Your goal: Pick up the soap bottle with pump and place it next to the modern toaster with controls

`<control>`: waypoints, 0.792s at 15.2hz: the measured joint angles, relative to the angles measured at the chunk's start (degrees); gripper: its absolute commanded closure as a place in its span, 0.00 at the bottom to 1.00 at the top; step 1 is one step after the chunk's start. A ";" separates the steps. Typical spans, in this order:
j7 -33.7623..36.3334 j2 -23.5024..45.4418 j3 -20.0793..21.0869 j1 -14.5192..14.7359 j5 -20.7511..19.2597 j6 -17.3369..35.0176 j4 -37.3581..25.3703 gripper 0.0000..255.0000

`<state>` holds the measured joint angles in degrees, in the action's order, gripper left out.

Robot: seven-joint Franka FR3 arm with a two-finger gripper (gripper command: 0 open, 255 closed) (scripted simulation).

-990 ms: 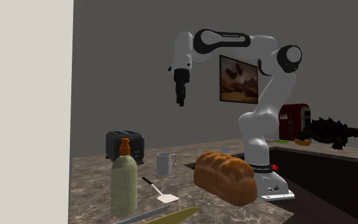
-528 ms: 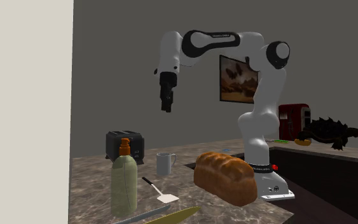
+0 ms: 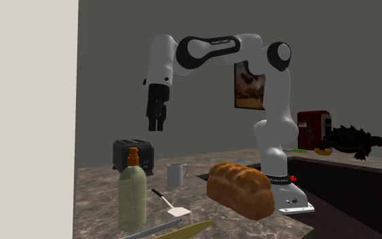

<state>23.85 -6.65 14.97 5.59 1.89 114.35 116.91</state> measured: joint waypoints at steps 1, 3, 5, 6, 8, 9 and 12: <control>0.85 1.83 0.51 0.26 -0.70 0.72 -1.02 0.00; 2.63 6.13 1.40 0.83 -2.40 1.32 -4.53 0.00; 4.75 10.42 2.28 1.78 -4.26 1.68 -8.15 0.00; 5.62 12.48 2.55 2.22 -5.21 2.21 -9.53 0.00; 7.19 15.91 2.95 3.15 -6.77 2.59 -12.28 0.00; 7.44 16.55 2.97 3.30 -7.06 2.97 -12.48 0.00; 7.67 18.18 2.79 3.36 -7.71 4.85 -12.15 0.00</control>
<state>31.53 11.54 17.76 8.95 -5.82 119.20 104.76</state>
